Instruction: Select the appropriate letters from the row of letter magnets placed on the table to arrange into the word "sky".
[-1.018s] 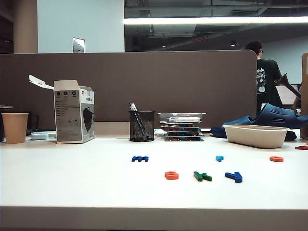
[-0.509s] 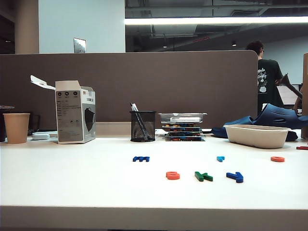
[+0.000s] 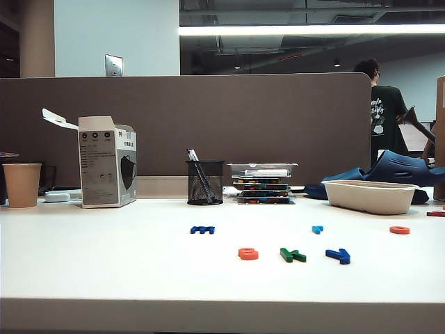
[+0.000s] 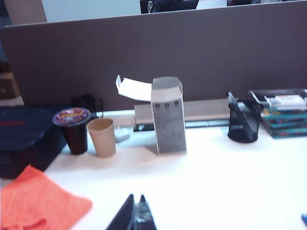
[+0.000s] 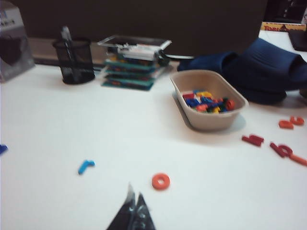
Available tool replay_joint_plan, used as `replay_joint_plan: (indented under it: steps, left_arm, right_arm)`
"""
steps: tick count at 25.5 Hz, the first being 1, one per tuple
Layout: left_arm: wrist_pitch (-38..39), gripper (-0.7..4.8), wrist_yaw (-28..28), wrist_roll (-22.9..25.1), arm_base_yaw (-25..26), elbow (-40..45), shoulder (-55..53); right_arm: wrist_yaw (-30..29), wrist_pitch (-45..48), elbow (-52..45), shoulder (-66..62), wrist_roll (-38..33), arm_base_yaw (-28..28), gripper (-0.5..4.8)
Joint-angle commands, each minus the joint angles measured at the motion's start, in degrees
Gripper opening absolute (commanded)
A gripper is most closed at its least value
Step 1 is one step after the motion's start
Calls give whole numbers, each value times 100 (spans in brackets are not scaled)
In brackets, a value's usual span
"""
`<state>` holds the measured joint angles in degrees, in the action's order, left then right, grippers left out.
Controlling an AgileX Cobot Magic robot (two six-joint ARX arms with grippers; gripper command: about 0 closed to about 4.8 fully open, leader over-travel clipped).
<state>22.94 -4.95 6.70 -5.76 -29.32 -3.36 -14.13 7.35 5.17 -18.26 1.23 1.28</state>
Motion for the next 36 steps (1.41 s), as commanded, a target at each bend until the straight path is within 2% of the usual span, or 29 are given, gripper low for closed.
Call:
replay_joint_plan:
  steps: [1,5,9,17,30,36]
  left_arm:
    - [-376,-5,-37,-120,9,85,94]
    - [-887,-5,44,-203,4,584,131]
    - [-1899,-5,282,-111,4,1449,249]
    - [-2087,-5,280,-22,4,1939,260]
    - [-2953,-5,278,35,4,2861,323]
    - [-2911,-5,232,17,4,2892,323]
  right_arm:
    - [192,754,-378,11,225,-9,-7]
    - [295,879,-520,90,225,-17,-7]
    - [286,743,-520,468,227,-31,-7]
    - [326,-544,-520,1784,341,-31,-7]
    - [398,-809,-520,1840,350,-13,-6]
    - [396,-979,-520,1840,350,-13,-5]
